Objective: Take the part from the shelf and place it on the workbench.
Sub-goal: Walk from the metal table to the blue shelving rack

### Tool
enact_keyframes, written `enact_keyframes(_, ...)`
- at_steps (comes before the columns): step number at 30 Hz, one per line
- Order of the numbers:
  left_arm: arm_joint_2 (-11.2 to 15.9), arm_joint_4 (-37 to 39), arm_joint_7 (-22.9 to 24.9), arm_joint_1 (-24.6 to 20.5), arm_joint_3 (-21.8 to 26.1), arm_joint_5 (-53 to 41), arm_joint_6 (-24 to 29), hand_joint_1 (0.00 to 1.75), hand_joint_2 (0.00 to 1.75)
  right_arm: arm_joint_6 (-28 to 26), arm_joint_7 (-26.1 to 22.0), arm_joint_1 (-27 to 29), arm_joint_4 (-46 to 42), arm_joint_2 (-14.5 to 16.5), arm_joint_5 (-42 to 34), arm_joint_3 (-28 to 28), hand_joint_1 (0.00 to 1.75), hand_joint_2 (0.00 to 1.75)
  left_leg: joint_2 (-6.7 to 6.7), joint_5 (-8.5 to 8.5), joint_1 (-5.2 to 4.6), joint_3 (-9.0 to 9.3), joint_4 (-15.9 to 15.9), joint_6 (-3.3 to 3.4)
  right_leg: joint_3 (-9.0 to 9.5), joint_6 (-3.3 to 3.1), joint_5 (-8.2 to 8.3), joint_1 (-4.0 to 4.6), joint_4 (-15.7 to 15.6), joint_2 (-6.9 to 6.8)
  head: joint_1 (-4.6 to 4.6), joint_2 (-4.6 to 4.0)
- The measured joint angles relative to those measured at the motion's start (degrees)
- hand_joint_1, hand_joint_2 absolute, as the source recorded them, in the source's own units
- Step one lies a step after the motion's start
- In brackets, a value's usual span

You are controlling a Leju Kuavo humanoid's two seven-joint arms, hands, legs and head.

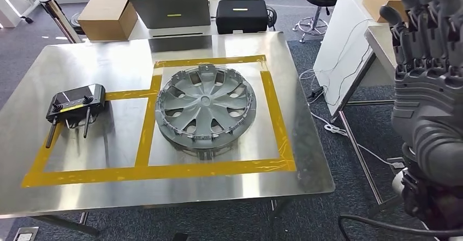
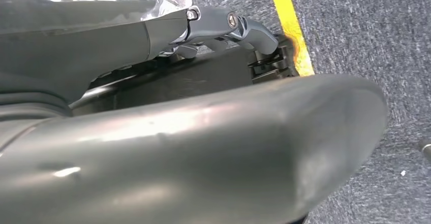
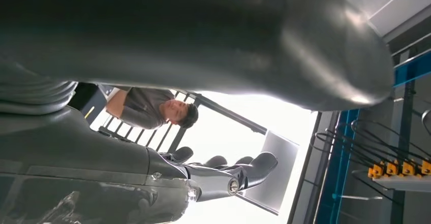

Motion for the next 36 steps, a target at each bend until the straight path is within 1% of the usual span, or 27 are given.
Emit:
enact_keyframes(2,0.0,0.0,0.0,-0.1,0.1,0.2,0.2,0.0,0.0,-0.1,0.0,0.3,0.0,0.0,-0.1,0.0,0.0,0.0,0.07,-4.97,-0.02,-1.08,7.1,-0.21,-1.1,-0.36,0.82,0.26,0.1,-0.15,-0.45,0.0)
enact_keyframes(3,0.0,0.0,0.0,-0.2,0.1,0.2,0.3,0.0,0.0,-0.1,0.0,0.5,0.0,0.0,-0.1,0.0,0.0,0.0,0.07,-6.04,-0.03,-0.94,9.5,-0.18,-1.73,-0.44,1.24,0.42,0.2,-0.21,-0.57,0.0)
enact_keyframes(4,0.0,0.0,0.0,-0.1,0.1,0.3,0.3,0.0,0.0,-0.2,-0.1,0.7,0.0,-0.1,-0.1,0.0,0.0,0.0,0.08,-5.9,-0.05,-0.03,10.1,-0.02,-2.4,-0.47,1.66,0.6,0.3,-0.24,-0.64,0.0)
enact_keyframes(5,0.0,0.0,0.1,0.0,0.1,0.3,0.2,0.0,0.0,-0.3,-0.1,0.8,0.0,-0.1,-0.1,0.0,0.0,0.0,0.09,-4.81,-0.1,1.74,8.5,0.26,-3.06,-0.48,2.07,0.77,0.5,-0.25,-0.69,0.0)
enact_keyframes(6,0.0,0.0,0.1,0.2,0.2,0.3,0.2,0.0,0.0,-0.3,-0.2,0.9,0.0,-0.2,-0.1,0.0,0.0,0.0,0.09,-3.34,-0.21,4.27,5.3,0.71,-3.65,-0.44,2.48,0.92,0.6,-0.24,-0.74,0.0)
enact_keyframes(8,0.1,0.1,0.3,0.6,0.1,0.4,0.2,0.0,0.0,-0.6,-0.3,1.1,0.0,-0.3,-0.1,-0.2,0.0,0.0,0.09,-2.07,-0.62,9.19,-2.6,1.81,-4.48,-0.14,3.29,1.1,0.7,-0.25,-0.75,0.0)
enact_keyframes(10,0.3,0.1,0.2,1.0,0.1,0.4,0.3,0.0,0.0,-0.8,-0.4,1.5,-0.1,-0.6,-0.1,-0.4,0.0,0.0,0.07,-2.34,-1.1,11.03,-6.5,2.46,-4.91,0.48,4.2,0.98,0.6,-0.41,-0.75,0.0)
enact_keyframes(12,0.2,0.1,0.1,1.3,0.1,0.4,0.3,0.0,0.0,-1.0,-0.4,1.8,-0.1,-0.9,-0.1,-0.5,0.0,0.0,0.12,-1.4,-1.21,10.49,-7.4,2.84,-5.13,1.22,4.98,0.76,0.3,-0.5,-0.83,0.0)
enact_keyframes(13,0.2,0.1,0.0,1.3,0.1,0.3,0.3,0.0,0.0,-1.2,-0.4,1.9,-0.1,-1.1,-0.1,-0.6,0.0,0.0,0.19,-0.68,-1.12,10.15,-7.7,3.14,-5.38,1.56,4.46,0.7,0.5,-0.46,-0.8,0.0)
enact_keyframes(14,0.1,0.1,-0.1,1.3,0.1,0.3,0.3,0.0,0.0,-1.3,-0.4,2.0,-0.1,-1.3,-0.1,-0.7,0.0,0.0,0.29,0.12,-0.96,9.67,-8.1,3.42,-5.87,1.86,2.9,0.68,1.5,-0.38,-0.66,0.0)
enact_keyframes(15,0.0,0.1,-0.3,1.3,0.1,0.3,0.3,0.0,0.0,-1.4,-0.3,2.2,-0.2,-1.5,0.0,-0.8,0.0,0.0,0.4,0.84,-0.81,9.22,-8.3,3.59,-6.6,2.11,0.35,0.62,3.7,-0.32,-0.43,0.0)
enact_keyframes(17,0.0,0.1,-0.7,1.2,0.1,0.3,0.3,0.0,0.0,-1.5,-0.1,2.7,-0.4,-1.8,0.1,-0.9,0.0,0.0,0.55,2.06,-0.81,7.81,-8.3,3.79,-8.15,2.65,-4.9,0.5,10.7,-0.29,0.07,0.0)
enact_keyframes(18,0.0,0.1,-0.9,1.2,0.1,0.3,0.3,0.0,0.0,-1.5,0.0,3.0,-0.4,-1.9,0.1,-0.9,0.0,0.0,0.61,2.61,-0.81,7.03,-8.2,3.75,-8.48,2.87,-5.95,0.42,13.7,-0.3,0.22,0.0)
enact_keyframes(19,0.0,0.1,-1.1,1.2,0.1,0.3,0.3,0.0,0.0,-1.5,0.1,3.3,-0.5,-2.1,0.2,-0.9,0.0,0.0,0.67,3.13,-0.8,6.22,-8.0,3.68,-8.17,3.05,-5.65,0.35,15.4,-0.31,0.35,0.0)
enact_keyframes(20,0.0,0.1,-1.2,1.1,0.1,0.3,0.3,0.0,0.0,-1.5,0.2,3.4,-0.6,-2.2,0.2,-0.9,0.0,0.0,0.71,3.57,-0.78,5.41,-7.8,3.57,-7.01,3.16,-4.32,0.28,15.1,-0.32,0.49,0.0)
enact_keyframes(22,0.0,0.1,-1.4,1.0,0.1,0.3,0.3,0.0,0.0,-1.6,0.4,3.5,-0.8,-2.4,0.4,-1.0,0.0,0.0,0.74,4.22,-0.73,3.84,-6.9,3.21,-2.07,3.18,-1.83,0.14,9.0,-0.35,0.87,0.0)
enact_keyframes(24,-0.1,0.1,-1.5,0.8,0.1,0.4,0.3,0.0,0.0,-1.6,0.6,3.6,-1.2,-2.5,0.5,-1.1,0.0,0.0,0.72,4.75,-0.82,2.65,-6.0,2.65,2.67,2.74,-2.1,0.27,1.8,-0.28,1.25,0.0)
enact_keyframes(25,-0.1,0.1,-1.5,0.7,0.1,0.5,0.3,0.0,0.0,-1.6,0.8,3.6,-1.3,-2.6,0.6,-1.2,0.0,0.0,0.71,5.07,-0.87,2.29,-5.8,2.32,3.64,2.38,-2.69,0.41,0.0,-0.23,1.36,0.0)
enact_keyframes(27,0.0,0.1,-1.5,0.7,0.1,0.5,0.3,0.0,0.0,-1.6,1.0,3.7,-1.5,-2.7,0.8,-1.3,0.0,0.0,0.69,5.67,-0.82,1.87,-5.7,1.61,3.34,1.37,-2.43,0.54,-0.6,-0.29,1.39,0.0)
enact_keyframes(28,0.0,0.2,-1.6,0.7,0.1,0.5,0.3,0.0,0.0,-1.6,1.1,3.7,-1.5,-2.7,0.8,-1.3,0.0,0.0,0.68,5.18,-0.75,1.58,-5.3,1.28,2.93,0.8,-1.97,0.5,-0.6,-0.4,1.36,0.0)
enact_keyframes(29,0.0,0.2,-1.5,0.7,0.0,0.5,0.3,0.0,0.0,-1.6,1.2,3.7,-1.5,-2.7,0.9,-1.4,0.0,0.0,0.67,3.71,-0.69,1.17,-4.3,0.96,2.44,0.22,-1.43,0.41,-0.7,-0.53,1.23,0.0)
enact_keyframes(30,0.0,0.2,-1.5,0.6,0.0,0.5,0.3,0.0,0.0,-1.6,1.2,3.7,-1.6,-2.7,1.0,-1.4,0.0,0.0,0.66,1.32,-0.62,0.65,-2.2,0.68,1.88,-0.23,-0.86,0.31,-0.8,-0.66,1.07,0.0)
enact_keyframes(32,0.0,0.2,-1.5,0.5,0.0,0.5,0.3,0.0,0.0,-1.6,1.3,3.8,-1.6,-2.7,1.1,-1.4,0.0,0.0,0.66,-4.2,-0.53,-0.31,4.3,0.28,0.62,-0.57,0.22,0.38,-0.7,-0.76,0.69,0.0)
enact_keyframes(33,0.0,0.2,-1.4,0.4,0.0,0.5,0.3,0.0,0.0,-1.6,1.3,3.9,-1.6,-2.7,1.1,-1.4,0.0,0.0,0.66,-5.74,-0.5,-0.37,7.4,0.19,-0.14,-0.57,0.79,0.43,-0.6,-0.77,0.63,0.0)
enact_keyframes(34,0.0,0.2,-1.3,0.4,0.0,0.5,0.3,0.0,0.0,-1.6,1.3,4.0,-1.6,-2.7,1.1,-1.4,0.0,0.0,0.66,-5.96,-0.49,0.11,9.3,0.18,-1.01,-0.54,1.39,0.48,-0.5,-0.77,0.61,0.0)
enact_keyframes(35,0.0,0.2,-1.2,0.4,-0.1,0.6,0.3,0.0,0.0,-1.5,1.3,4.1,-1.6,-2.7,1.1,-1.4,0.0,0.0,0.66,-4.96,-0.49,1.28,9.4,0.25,-1.96,-0.46,1.98,0.51,-0.3,-0.75,0.61,0.0)
enact_keyframes(36,0.0,0.2,-1.0,0.5,-0.1,0.6,0.3,0.0,0.0,-1.5,1.3,4.2,-1.6,-2.7,1.1,-1.4,0.0,0.0,0.66,-3.27,-0.49,3.15,7.6,0.4,-2.9,-0.34,2.53,0.54,-0.1,-0.72,0.61,0.0)
